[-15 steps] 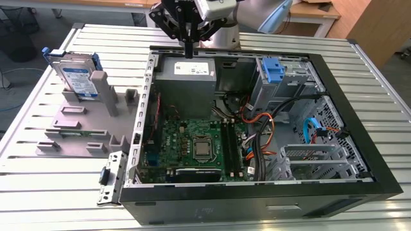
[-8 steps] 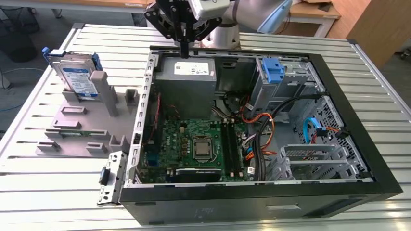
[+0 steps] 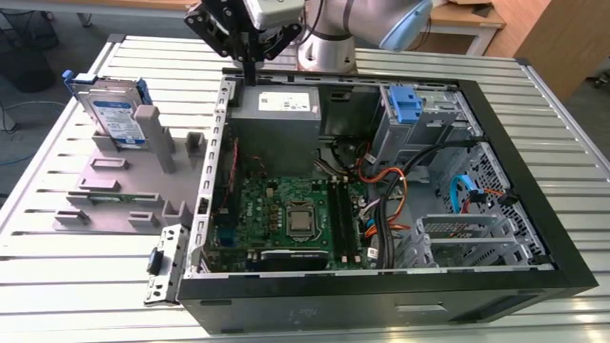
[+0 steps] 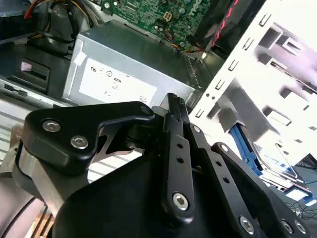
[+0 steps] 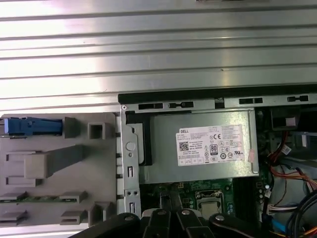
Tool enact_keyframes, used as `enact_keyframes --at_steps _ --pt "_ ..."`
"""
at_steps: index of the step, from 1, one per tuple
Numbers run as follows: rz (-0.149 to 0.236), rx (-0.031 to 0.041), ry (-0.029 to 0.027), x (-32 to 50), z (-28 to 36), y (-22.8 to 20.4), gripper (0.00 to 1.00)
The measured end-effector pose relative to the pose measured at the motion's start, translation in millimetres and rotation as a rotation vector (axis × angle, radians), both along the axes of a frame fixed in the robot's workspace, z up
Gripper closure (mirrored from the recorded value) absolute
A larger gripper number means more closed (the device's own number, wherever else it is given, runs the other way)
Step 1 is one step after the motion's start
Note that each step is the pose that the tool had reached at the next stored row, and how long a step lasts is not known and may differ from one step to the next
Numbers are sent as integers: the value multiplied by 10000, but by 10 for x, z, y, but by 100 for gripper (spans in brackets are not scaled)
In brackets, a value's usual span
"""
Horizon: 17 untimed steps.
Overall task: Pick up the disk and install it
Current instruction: 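Reach for the disk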
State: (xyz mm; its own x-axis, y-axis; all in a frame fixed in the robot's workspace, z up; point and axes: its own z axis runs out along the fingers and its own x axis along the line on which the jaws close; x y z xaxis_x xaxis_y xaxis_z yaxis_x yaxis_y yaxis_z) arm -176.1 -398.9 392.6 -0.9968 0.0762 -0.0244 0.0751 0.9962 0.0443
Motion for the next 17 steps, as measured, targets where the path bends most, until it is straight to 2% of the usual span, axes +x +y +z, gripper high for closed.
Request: enact_keyframes --at_steps 1,4,11,17 --pt "0 1 -2 -154 -4 0 89" --pt "0 1 -2 -219 -7 0 89" --pt "-10 1 -1 -431 -19 1 89" --pt "-23 1 -1 -650 -33 2 89"
